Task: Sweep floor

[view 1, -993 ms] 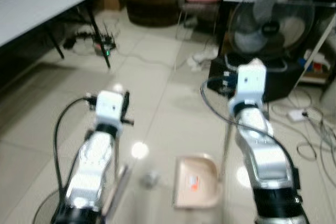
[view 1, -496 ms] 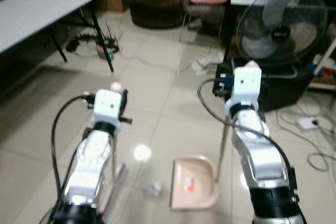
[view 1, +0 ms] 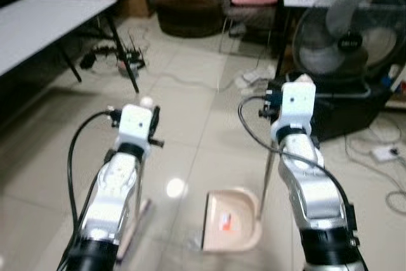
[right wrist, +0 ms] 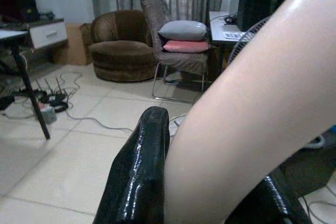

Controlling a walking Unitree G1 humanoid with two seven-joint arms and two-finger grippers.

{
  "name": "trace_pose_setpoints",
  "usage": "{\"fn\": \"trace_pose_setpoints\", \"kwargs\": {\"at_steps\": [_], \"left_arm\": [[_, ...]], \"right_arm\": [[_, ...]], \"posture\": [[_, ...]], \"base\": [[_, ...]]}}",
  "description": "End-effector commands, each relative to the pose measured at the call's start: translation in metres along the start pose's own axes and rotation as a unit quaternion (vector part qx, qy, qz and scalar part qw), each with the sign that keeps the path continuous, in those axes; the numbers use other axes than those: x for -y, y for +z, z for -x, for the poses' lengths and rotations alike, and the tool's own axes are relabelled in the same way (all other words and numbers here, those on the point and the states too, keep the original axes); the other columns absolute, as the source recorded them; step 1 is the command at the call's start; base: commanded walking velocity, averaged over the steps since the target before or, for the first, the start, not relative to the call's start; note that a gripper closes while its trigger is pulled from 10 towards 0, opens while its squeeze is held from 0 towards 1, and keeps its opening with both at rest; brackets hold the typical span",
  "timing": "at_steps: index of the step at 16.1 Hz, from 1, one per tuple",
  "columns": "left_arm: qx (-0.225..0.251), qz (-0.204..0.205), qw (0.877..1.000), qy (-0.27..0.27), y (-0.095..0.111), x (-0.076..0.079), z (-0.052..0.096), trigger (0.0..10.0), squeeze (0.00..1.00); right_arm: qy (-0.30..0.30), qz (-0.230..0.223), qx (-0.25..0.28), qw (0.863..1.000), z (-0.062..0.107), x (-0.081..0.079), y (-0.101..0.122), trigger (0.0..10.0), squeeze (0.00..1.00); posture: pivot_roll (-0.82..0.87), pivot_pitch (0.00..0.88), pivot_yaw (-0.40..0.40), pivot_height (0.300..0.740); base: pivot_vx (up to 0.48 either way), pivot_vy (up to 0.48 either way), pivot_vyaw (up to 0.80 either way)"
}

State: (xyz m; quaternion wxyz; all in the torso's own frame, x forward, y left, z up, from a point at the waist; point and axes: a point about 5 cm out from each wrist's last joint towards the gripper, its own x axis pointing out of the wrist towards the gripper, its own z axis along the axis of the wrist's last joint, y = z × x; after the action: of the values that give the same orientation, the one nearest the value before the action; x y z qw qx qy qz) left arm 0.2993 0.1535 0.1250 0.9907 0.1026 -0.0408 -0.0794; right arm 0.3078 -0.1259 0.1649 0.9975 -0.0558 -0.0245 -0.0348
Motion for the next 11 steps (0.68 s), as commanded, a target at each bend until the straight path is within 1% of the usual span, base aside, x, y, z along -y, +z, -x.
{"fn": "trace_pose_setpoints", "kwargs": {"at_steps": [1,2,4,5,7,8,11], "left_arm": [[0.007,0.027,1.0,-0.004,0.004,0.002,-0.006,10.0,0.0],[0.01,0.013,1.0,-0.004,0.002,0.001,-0.006,10.0,0.0],[0.023,-0.017,1.0,-0.004,0.002,0.001,-0.01,10.0,0.0],[0.028,-0.02,0.999,-0.001,0.003,0.001,-0.014,10.0,0.0],[0.026,-0.019,0.999,0.001,0.003,0.002,-0.021,10.0,0.0],[0.025,-0.015,1.0,0.005,0.001,0.003,-0.024,10.0,0.0],[0.028,0.008,0.999,0.021,-0.001,0.006,-0.03,10.0,0.0]], "right_arm": [[-0.013,0.025,0.035,0.999,-0.001,0.006,0.007,10.0,0.0],[-0.008,0.028,0.043,0.999,-0.001,0.005,0.007,10.0,0.0],[-0.012,0.023,0.043,0.999,0.0,0.007,0.001,10.0,0.0],[-0.013,0.021,0.043,0.999,-0.001,0.009,0.0,10.0,0.0],[-0.012,0.031,0.041,0.999,-0.004,0.01,-0.001,10.0,0.0],[-0.011,0.04,0.039,0.998,-0.005,0.01,-0.002,10.0,0.0],[-0.009,0.055,0.032,0.998,-0.01,0.011,-0.009,10.0,0.0]], "posture": [[-0.08,0.0,0.102,0.74],[-0.08,0.0,0.1,0.74],[-0.06,0.0,0.097,0.74],[-0.07,0.0,0.104,0.74],[-0.08,0.036,0.127,0.74],[-0.09,0.069,0.138,0.74],[-0.08,0.141,0.14,0.74]], "base": [[0.0,0.0,0.0],[0.0,0.0,0.0],[0.0,0.0,0.0],[0.0,0.0,0.0],[0.0,0.0,0.0],[0.0,0.0,0.0],[0.0,0.0,0.0]]}}
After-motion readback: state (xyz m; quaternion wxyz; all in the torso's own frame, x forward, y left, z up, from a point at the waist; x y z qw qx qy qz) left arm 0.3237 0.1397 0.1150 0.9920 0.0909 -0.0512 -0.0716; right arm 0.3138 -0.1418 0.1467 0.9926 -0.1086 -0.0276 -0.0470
